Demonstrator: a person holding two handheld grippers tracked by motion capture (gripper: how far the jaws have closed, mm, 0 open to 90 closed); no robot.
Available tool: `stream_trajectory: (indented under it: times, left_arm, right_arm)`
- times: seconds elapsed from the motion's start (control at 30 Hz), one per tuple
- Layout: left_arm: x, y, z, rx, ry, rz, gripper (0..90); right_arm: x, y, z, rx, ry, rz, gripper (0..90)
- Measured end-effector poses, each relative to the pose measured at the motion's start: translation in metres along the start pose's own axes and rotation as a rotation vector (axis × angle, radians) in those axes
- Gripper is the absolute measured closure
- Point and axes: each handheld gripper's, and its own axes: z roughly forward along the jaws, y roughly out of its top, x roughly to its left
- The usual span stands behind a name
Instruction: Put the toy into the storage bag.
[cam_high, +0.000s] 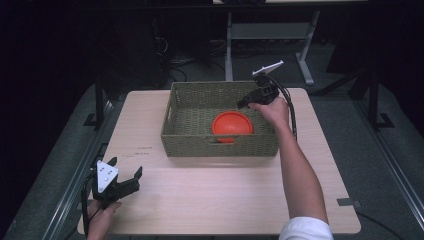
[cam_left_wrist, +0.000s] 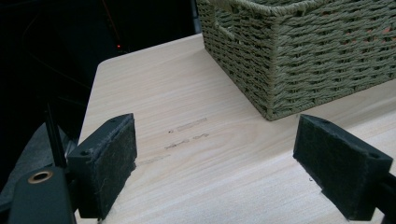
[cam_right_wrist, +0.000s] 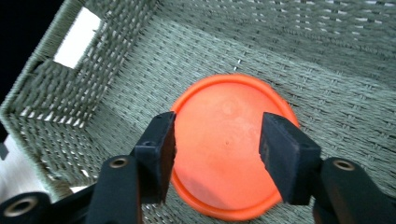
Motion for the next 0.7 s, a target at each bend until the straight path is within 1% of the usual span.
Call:
stream_trajectory:
  times: [0.07,0.2,0.3,0.37,0.47,0.53,0.57,0.6,0.7]
  left_arm:
    - [0.000,0.000,0.000,0.006,0.001,0.008,12.7]
    - [0.000,0.000,0.000,0.005,0.002,0.006,12.7]
    - [-0.001,0.000,0.000,-0.001,0.003,0.003,12.7]
    - [0.000,0.000,0.000,0.004,0.003,0.003,12.7]
    - [-0.001,0.000,0.000,0.006,0.001,0.010,12.7]
    - [-0.001,0.000,0.000,0.006,0.001,0.011,12.6]
    - [-0.001,0.000,0.001,0.001,0.001,0.005,12.7]
    - [-0.001,0.001,0.000,0.005,0.003,0.007,12.7]
    - [0.000,0.001,0.000,0.007,0.003,0.009,12.7]
  right_arm:
    - [0.001,0.000,-0.002,-0.004,0.007,-0.011,40.2]
    - [0.005,-0.001,-0.007,-0.011,0.023,-0.016,36.1]
    - [0.007,-0.002,-0.010,-0.019,0.035,-0.024,31.1]
    - [0.009,-0.004,-0.012,-0.022,0.039,-0.028,30.6]
    - [0.011,-0.006,-0.015,-0.034,0.065,-0.031,28.9]
    - [0.011,-0.007,-0.016,-0.032,0.067,-0.035,28.3]
    - [0.011,-0.009,-0.017,-0.032,0.076,-0.033,27.2]
    - [0.012,-0.009,-0.018,-0.035,0.080,-0.031,27.1]
    - [0.013,-0.012,-0.021,-0.036,0.087,-0.043,26.6]
